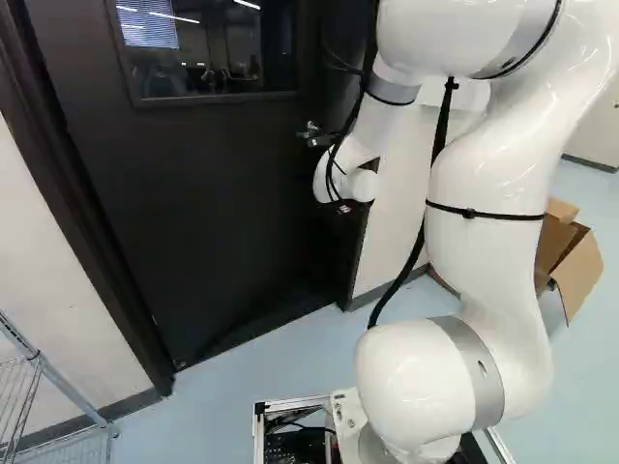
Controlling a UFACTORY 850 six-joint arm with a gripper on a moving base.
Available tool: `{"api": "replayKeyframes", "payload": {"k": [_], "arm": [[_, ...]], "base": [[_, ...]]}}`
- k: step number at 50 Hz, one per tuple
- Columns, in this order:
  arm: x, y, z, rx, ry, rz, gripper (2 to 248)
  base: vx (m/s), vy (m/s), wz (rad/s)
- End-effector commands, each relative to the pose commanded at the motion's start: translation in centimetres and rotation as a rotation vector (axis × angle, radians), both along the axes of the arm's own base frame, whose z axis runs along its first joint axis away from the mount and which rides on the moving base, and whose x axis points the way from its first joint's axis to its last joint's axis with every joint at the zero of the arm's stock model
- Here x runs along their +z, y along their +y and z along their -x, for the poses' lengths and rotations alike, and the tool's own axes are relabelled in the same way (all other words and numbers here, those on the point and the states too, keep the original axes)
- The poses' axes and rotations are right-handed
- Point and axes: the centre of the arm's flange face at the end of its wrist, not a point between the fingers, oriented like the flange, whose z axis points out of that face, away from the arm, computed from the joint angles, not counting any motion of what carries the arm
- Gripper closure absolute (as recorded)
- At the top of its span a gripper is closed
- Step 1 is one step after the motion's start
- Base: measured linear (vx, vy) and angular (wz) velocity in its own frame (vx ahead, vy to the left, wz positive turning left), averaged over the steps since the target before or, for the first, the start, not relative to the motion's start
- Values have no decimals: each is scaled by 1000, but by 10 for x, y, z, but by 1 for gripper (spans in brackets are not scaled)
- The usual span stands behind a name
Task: Open the door and move inside
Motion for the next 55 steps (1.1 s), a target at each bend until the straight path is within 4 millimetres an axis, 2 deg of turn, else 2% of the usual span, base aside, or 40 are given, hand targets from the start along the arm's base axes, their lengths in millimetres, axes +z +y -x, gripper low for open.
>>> {"api": "replayKeyframes", "payload": {"k": [55], "arm": [[3,-11,113,-146,49,-62,3]], "base": [[0,0,0]]}}
